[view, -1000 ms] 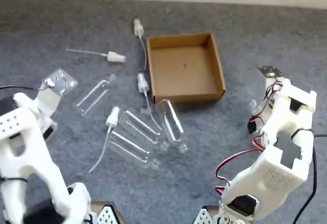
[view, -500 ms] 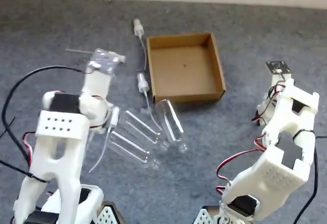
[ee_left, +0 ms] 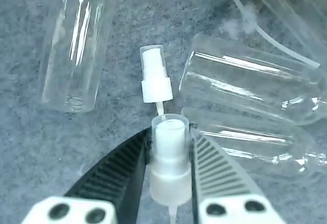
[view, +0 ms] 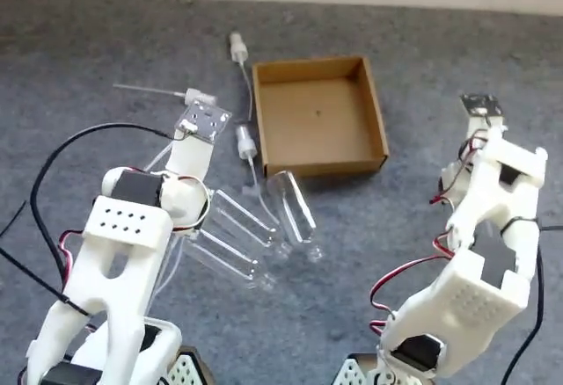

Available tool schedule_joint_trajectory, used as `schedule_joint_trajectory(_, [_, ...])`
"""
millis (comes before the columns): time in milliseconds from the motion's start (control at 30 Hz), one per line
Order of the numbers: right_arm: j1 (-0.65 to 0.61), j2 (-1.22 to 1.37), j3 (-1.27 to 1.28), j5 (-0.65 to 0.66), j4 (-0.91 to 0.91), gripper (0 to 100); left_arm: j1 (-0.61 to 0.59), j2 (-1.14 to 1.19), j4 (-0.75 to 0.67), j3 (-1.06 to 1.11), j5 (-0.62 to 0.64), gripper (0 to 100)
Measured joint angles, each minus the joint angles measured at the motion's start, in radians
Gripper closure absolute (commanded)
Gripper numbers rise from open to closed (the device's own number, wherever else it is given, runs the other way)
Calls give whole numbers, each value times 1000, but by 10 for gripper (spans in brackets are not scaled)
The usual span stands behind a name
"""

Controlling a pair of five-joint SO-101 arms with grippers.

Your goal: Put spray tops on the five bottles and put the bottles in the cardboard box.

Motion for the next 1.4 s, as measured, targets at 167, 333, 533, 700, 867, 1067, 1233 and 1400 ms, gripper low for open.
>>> schedule_joint_trajectory(167, [-23,112,-178,-17,103,763,0,0,-2,0,0,989])
schedule_joint_trajectory(333, [-21,265,-359,-17,178,789,0,0,-3,0,0,989])
schedule_joint_trajectory(533, [-21,350,-525,-17,273,994,9,0,-3,0,0,989])
schedule_joint_trajectory(700, [-21,351,-666,-20,407,995,8,0,-3,0,0,989])
schedule_joint_trajectory(867, [-28,347,-942,-98,575,995,8,0,-3,-5,0,989])
schedule_joint_trajectory(1067, [-137,184,-1177,-278,608,995,8,0,-3,-153,3,989])
schedule_joint_trajectory(1233, [-293,-18,-1033,-382,609,995,8,0,74,-377,9,989])
schedule_joint_trajectory(1400, [-416,-328,-595,-405,577,995,8,0,267,-649,46,989])
